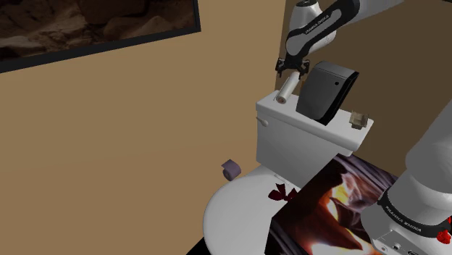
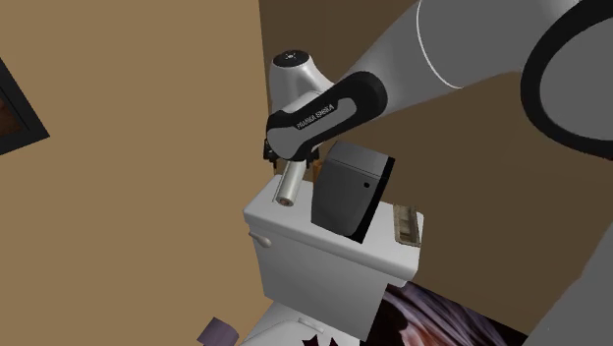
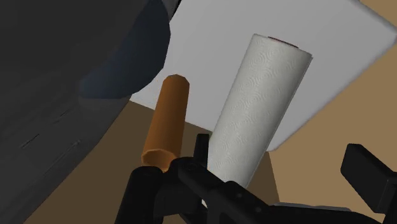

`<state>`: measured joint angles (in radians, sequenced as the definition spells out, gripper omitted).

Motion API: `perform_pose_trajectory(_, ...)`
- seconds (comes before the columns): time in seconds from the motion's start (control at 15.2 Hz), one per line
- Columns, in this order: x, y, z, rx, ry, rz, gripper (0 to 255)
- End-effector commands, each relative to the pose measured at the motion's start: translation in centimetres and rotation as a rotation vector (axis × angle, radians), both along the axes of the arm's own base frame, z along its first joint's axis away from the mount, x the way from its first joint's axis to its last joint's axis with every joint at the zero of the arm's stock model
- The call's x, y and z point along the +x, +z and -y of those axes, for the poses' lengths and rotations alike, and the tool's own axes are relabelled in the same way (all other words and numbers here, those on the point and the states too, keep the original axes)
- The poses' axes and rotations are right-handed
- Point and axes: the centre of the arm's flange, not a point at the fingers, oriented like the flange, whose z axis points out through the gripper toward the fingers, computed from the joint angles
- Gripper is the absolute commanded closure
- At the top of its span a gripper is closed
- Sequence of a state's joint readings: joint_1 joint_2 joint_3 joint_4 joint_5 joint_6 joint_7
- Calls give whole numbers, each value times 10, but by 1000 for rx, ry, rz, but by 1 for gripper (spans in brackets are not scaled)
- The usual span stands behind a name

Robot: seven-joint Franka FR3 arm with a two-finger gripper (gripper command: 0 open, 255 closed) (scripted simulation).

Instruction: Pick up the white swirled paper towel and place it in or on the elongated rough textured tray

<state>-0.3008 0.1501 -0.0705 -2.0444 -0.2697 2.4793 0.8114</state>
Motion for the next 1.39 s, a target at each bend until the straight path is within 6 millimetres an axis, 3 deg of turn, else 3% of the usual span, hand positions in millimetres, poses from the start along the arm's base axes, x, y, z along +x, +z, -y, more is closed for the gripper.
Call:
perform_pose_trajectory(0.0,8,-13,18,-6,-57,10,0)
perform_pose_trajectory(0.2,19,-32,48,-16,-139,25,0)
perform_pose_trajectory(0.73,27,-70,63,-16,-143,26,0)
perform_pose_trajectory(1.25,27,-70,63,-16,-143,26,0)
perform_pose_trajectory(1.32,27,-70,62,-16,-143,26,255)
